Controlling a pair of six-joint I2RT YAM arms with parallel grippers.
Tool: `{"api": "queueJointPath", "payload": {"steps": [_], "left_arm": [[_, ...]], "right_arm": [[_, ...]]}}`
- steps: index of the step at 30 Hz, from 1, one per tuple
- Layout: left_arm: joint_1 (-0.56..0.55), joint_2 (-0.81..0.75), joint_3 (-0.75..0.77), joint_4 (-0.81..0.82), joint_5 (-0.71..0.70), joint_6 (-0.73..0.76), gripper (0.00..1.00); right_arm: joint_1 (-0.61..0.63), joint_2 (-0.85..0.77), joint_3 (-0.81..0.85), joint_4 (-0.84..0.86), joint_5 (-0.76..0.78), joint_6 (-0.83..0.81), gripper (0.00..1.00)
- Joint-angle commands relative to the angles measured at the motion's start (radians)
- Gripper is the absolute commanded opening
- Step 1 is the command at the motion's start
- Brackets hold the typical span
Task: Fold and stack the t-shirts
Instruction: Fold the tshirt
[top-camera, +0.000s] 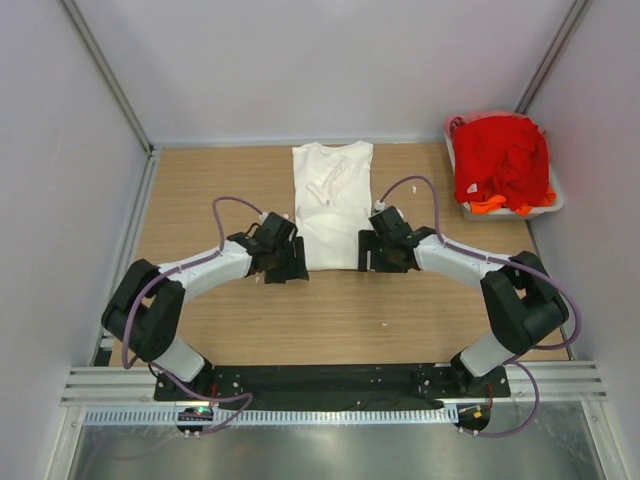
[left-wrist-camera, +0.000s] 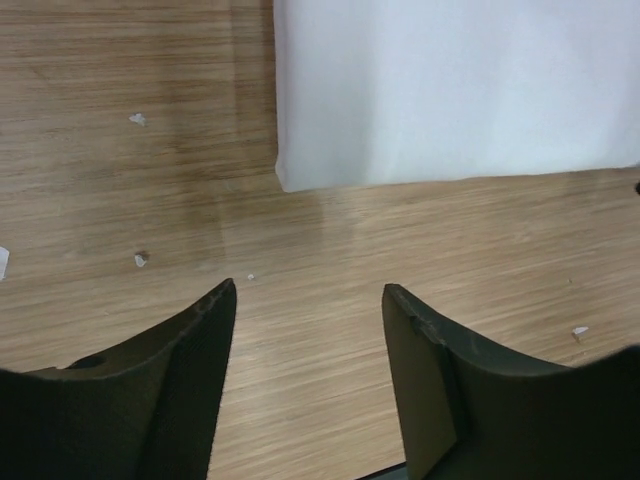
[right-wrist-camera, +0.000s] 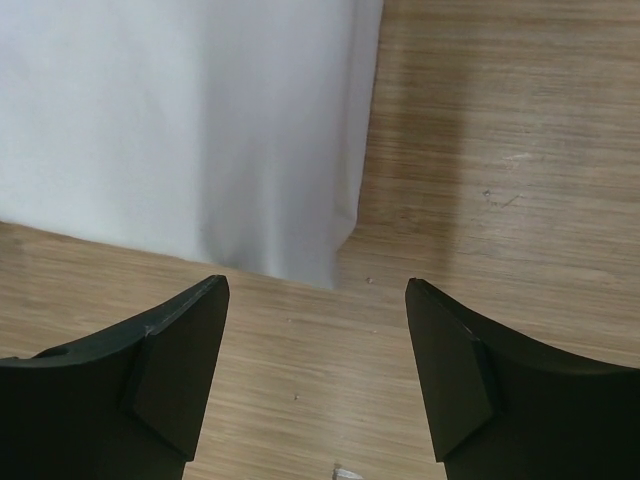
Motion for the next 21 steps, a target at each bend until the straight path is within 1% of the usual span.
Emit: {"api": "queueJointPath", "payload": {"steps": [1, 4, 6, 7, 14, 20, 21], "left_arm": [[0.002, -0.080, -0.024, 0.098, -0.035, -0.030, 0.65], [0.003, -0.100, -0.045, 0.140, -0.032, -0.047, 0.71], [0.007, -0.103, -0.059, 0.173, -0.033, -0.054, 0.72], [0.011, -0.102, -0.064, 0.181, -0.061, -0.059, 0.72], [0.042, -0.060, -0.114, 0.275, -0.082, -0.099, 0.66], [0.059, -0.014, -0.147, 0.362, -0.064, -0.111, 0.63], [0.059, -0.002, -0.153, 0.387, -0.059, -0.119, 0.61]], "right_arm": [[-0.009, -0.030, -0.022, 0.078, 0.011, 0.007, 0.78], [-0.025, -0.017, -0.060, 0.132, -0.004, 0.014, 0.78], [-0.028, -0.009, -0.069, 0.145, 0.012, 0.009, 0.77], [-0.032, -0.003, -0.071, 0.157, 0.015, 0.004, 0.77], [-0.048, 0.003, -0.115, 0.227, -0.026, 0.017, 0.71], [-0.049, 0.022, -0.128, 0.254, -0.049, 0.023, 0.69], [-0.049, 0.025, -0.131, 0.258, -0.050, 0.024, 0.68]]}}
